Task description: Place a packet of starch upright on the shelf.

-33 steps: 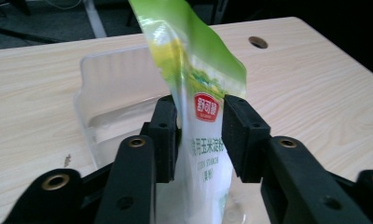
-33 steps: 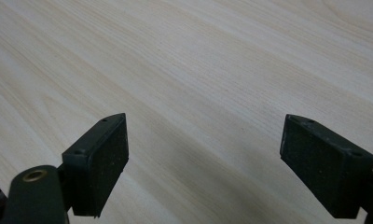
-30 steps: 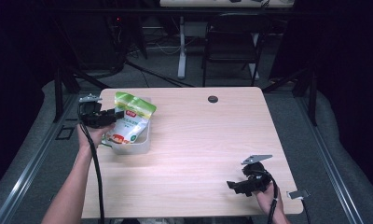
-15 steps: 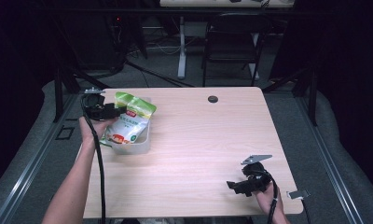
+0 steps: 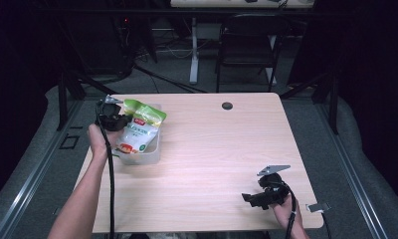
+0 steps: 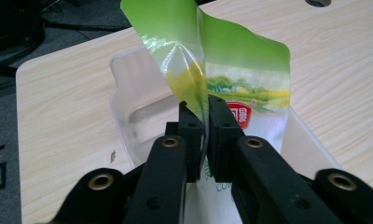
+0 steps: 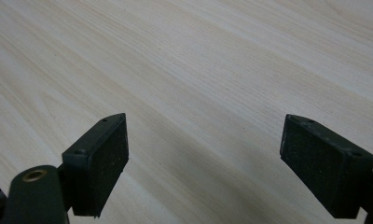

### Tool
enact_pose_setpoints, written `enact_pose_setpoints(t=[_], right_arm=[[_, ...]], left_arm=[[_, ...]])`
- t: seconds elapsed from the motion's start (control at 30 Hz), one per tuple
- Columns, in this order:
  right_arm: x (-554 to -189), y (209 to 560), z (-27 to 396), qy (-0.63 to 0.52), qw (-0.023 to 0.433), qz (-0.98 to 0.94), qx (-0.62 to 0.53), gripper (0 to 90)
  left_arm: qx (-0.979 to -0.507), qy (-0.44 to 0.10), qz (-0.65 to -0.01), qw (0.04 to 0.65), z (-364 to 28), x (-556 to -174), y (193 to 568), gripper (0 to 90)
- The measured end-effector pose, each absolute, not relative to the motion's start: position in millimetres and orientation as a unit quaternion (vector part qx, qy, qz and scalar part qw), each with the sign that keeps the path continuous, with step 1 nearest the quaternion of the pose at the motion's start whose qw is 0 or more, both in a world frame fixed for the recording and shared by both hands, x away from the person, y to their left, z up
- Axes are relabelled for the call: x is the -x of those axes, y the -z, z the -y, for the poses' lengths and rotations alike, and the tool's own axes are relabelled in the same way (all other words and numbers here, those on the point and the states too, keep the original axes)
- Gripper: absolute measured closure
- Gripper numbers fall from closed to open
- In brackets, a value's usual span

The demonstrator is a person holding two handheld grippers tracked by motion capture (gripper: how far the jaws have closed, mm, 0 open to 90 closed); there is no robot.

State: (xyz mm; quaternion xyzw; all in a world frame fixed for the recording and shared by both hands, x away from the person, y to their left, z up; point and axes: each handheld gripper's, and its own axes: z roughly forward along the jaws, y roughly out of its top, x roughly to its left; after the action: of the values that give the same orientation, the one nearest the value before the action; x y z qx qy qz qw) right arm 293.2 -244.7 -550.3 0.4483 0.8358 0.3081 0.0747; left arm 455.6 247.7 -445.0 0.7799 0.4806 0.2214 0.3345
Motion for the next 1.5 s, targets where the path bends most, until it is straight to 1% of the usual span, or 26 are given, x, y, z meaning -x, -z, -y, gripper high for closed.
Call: enact_pose_setpoints(t=[0.2, 0.5, 0.8, 1.17, 1.43, 1.5], right_arm=[[-293.2, 550.4, 244.8, -0.31, 0.073, -0.835, -0.449, 14.9], [-293.2, 550.6, 244.7, -0.309, 0.076, -0.833, -0.452, 14.8], [-293.3, 550.4, 244.9, -0.309, 0.076, -0.833, -0.452, 14.8], [-293.2, 550.6, 244.5, -0.311, 0.076, -0.832, -0.454, 14.9], [-293.3, 550.8, 244.6, -0.311, 0.076, -0.832, -0.453, 14.8], [-293.3, 550.7, 244.5, -0.309, 0.076, -0.833, -0.452, 14.9]], left_arm=[[-0.783, -0.206, -0.465, 0.359, -254.2, -451.5, 444.0, 88.7], [-0.781, -0.196, -0.45, 0.386, -261.5, -442.6, 442.7, 89.1], [-0.78, -0.206, -0.431, 0.404, -264.0, -430.2, 440.6, 89.1], [-0.771, -0.211, -0.426, 0.423, -268.8, -421.2, 435.0, 89.3], [-0.757, -0.212, -0.431, 0.443, -272.2, -416.6, 431.4, 89.4], [-0.748, -0.211, -0.433, 0.457, -270.6, -414.2, 429.4, 89.4]])
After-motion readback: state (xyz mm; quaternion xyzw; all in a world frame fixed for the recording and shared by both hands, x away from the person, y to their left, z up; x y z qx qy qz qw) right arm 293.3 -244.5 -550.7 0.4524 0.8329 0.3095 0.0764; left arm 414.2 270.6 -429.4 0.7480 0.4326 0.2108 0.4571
